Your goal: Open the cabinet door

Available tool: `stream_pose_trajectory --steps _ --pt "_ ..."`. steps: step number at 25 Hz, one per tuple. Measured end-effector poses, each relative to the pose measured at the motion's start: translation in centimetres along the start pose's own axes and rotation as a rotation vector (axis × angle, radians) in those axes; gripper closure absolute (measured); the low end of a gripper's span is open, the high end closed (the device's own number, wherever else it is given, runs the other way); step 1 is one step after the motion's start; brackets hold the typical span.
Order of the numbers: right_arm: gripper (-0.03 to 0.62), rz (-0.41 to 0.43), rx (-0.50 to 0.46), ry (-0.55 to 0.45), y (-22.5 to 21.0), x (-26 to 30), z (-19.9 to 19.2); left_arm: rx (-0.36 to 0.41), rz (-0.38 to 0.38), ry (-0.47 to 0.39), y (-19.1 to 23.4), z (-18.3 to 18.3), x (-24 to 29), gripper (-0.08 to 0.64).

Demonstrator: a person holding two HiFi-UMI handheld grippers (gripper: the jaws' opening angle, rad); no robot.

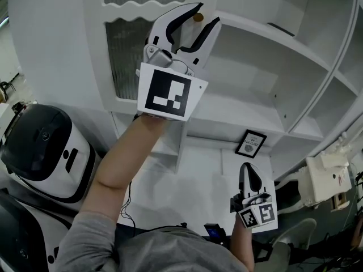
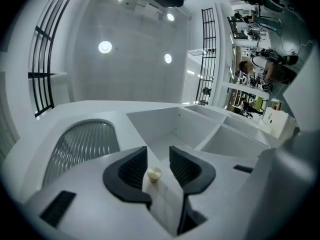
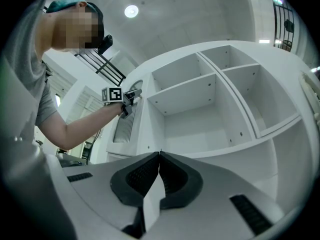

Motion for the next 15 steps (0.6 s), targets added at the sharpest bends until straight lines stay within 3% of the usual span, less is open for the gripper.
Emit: stream_pose_trajectory --steps 15 --pt "0.566 0.006 0.003 0.004 0.1 0.7 -0.5 -0.038 -0.025 0.074 0.2 -2.4 0.9 0.466"
Point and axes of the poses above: the fingertips, and each gripper's own axes: x forward along the fingers, y to its left, z out of its top, the point moved 4 cm from there along -x, backward along the fingers, and after that the axes turned 11 degrees about x, right-handed, at the moved point
